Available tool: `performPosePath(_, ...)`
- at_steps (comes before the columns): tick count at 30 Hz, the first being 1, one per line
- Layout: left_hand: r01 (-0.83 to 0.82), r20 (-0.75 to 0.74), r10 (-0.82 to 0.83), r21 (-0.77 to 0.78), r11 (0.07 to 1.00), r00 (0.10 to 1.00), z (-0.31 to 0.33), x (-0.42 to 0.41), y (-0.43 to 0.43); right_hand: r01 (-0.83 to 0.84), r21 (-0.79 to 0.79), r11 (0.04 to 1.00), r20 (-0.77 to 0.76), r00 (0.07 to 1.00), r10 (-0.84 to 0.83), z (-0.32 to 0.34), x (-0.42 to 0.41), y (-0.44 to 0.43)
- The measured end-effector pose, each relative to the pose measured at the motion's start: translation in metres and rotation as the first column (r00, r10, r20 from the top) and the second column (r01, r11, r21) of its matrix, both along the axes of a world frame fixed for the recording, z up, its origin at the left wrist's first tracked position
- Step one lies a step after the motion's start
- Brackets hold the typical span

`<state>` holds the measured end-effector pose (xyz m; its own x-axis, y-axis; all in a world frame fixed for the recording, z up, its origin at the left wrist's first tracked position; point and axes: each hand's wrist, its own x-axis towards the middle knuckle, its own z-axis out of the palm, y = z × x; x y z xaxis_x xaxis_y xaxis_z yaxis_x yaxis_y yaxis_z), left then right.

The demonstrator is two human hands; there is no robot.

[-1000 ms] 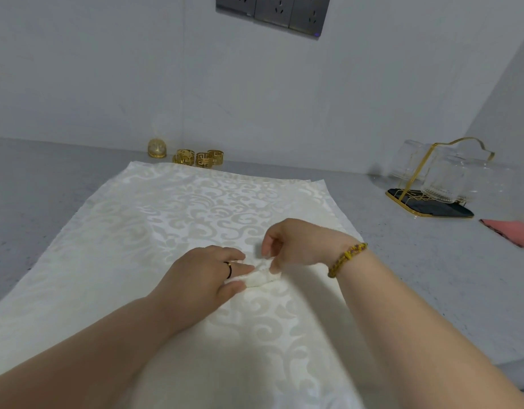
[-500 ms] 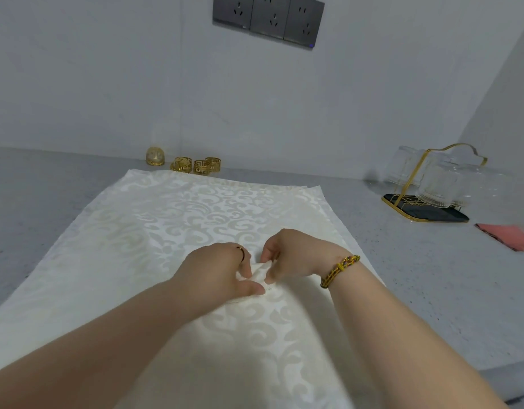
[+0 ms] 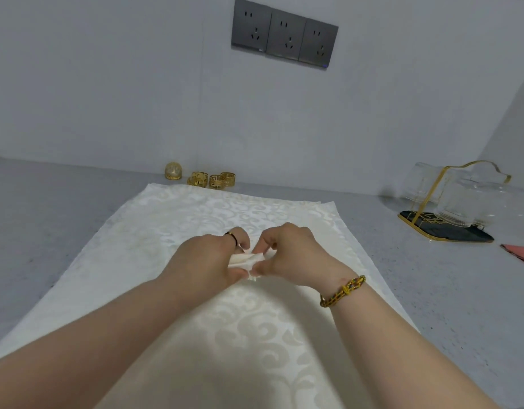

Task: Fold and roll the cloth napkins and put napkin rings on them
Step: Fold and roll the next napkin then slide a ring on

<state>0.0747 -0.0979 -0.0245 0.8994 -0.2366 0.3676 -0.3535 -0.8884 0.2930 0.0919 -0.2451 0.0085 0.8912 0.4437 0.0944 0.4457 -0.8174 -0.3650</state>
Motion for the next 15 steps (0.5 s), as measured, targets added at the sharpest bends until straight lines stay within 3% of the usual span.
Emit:
performPosePath(5,-0.154,0.008,0.154,0.027,0.988,0.988,0.007,0.008,0.057,-0.097,0.053,0.994,0.088,0.992,0.092,-0.005,0.022,0.062)
performPosePath(8,-0.24,-0.002,0.241,0.033,0.97,0.971,0.002,0.015,0.094,-0.155,0.003,0.988,0.123,0.98,0.153,-0.011,0.036,0.102)
performPosePath(15,-0.369,-0.07,0.363,-0.147,0.918,0.929,-0.028,0.029,0.134,-0.223,-0.16,0.961,0.093,0.966,0.24,-0.029,0.066,0.15)
